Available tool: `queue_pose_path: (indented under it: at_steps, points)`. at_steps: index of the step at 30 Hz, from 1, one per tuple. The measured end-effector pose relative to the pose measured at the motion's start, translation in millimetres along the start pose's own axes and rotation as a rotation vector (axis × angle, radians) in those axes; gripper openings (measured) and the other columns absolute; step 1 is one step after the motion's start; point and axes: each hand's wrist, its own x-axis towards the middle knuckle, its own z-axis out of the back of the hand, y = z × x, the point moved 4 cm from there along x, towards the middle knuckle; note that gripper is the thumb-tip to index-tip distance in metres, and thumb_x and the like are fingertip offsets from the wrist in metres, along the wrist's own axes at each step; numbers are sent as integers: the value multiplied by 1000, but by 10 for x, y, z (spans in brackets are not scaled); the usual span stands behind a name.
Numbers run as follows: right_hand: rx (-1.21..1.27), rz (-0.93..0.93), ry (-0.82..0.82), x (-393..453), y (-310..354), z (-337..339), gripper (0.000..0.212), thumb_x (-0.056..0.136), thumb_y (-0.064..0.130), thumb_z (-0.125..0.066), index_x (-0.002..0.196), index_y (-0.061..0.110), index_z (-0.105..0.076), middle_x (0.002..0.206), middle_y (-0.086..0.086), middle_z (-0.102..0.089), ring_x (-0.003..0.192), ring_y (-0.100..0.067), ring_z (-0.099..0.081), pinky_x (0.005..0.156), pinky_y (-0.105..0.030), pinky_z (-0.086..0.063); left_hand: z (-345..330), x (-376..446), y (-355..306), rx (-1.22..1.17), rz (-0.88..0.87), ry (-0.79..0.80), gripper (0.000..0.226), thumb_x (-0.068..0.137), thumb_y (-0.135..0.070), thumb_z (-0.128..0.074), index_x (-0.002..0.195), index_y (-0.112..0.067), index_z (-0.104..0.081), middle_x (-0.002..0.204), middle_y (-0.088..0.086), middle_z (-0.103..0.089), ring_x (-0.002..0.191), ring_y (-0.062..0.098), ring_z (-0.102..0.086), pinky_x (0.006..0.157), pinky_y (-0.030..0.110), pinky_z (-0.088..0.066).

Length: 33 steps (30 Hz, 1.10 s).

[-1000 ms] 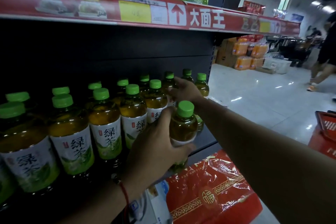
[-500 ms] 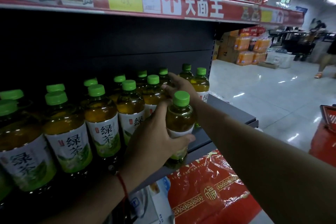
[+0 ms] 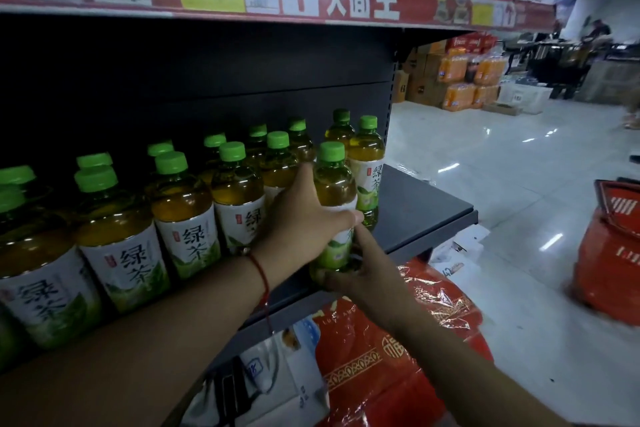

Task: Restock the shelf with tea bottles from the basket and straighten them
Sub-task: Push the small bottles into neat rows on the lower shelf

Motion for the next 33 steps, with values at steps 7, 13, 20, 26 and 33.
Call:
queue_pose_path:
  at_steps: [7,13,20,26,33]
  points:
    - [-158,-3,-165,281,-190,60,62,80,20,-78,135,30,-51,120,17,-62,106,1,-60,88,-23,-54,369,-48,-376,838,-349,-209,73,88,-49,-55,149,-28,-21,137,2,-44,120,20,-47,85,30,-40]
    - [-202,-31,-207,461,-247,18,65,82,26,-77,139,30,-46,128,12,-59,114,-6,-55,92,-23,-49,591,258,-164,1175,-423,-241,84,80,-58,-59,146,-14,-30,134,10,-46,125,31,-40,105,46,-31]
    - [-202,-52,-349,537,-314,-126,59,80,38,-78,131,31,-49,128,7,-62,117,-14,-58,97,-41,-52,565,337,-8,1052,-399,-232,71,80,-58,-60,135,-18,-39,131,2,-52,126,23,-43,109,45,-23]
    - [-152,-42,-368,548,-335,-146,56,83,33,-77,131,25,-50,127,7,-61,109,-4,-53,92,-29,-48,669,405,-169,682,-270,-329,32,90,-43,-57,115,-24,-53,106,-4,-64,106,22,-56,97,40,-33]
    - [-220,-12,-324,534,-367,-81,57,82,40,-76,131,30,-50,123,14,-61,110,-5,-58,92,-31,-52,675,515,-187,684,-138,-258,33,91,-43,-54,118,-26,-63,116,-2,-66,113,25,-55,96,39,-34]
